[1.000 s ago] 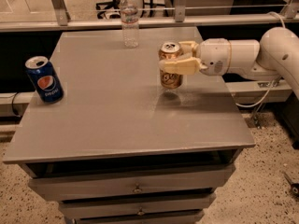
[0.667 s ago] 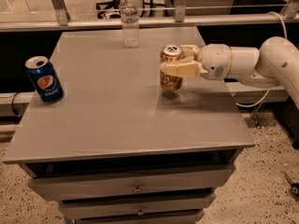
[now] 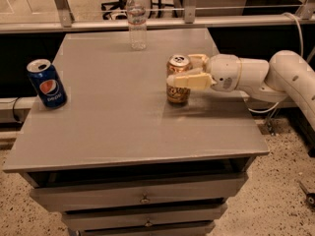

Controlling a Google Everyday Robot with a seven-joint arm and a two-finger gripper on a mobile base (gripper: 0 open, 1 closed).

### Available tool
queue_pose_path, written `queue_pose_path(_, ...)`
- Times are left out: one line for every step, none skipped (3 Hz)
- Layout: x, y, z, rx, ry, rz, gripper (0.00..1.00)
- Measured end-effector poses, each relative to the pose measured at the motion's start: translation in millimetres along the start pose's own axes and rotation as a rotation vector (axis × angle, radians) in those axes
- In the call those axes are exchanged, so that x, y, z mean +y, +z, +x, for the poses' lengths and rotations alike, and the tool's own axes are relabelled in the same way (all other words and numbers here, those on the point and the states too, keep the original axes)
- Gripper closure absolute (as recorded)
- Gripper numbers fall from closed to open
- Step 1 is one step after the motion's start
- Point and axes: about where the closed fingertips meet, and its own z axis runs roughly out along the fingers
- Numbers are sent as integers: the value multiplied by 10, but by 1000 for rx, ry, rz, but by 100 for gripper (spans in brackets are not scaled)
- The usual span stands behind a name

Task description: Place orange can upright

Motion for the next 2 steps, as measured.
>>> queue_pose_path(6, 47, 60, 3, 8, -4, 0)
queue_pose_path(16, 54, 115, 19, 13, -5, 0)
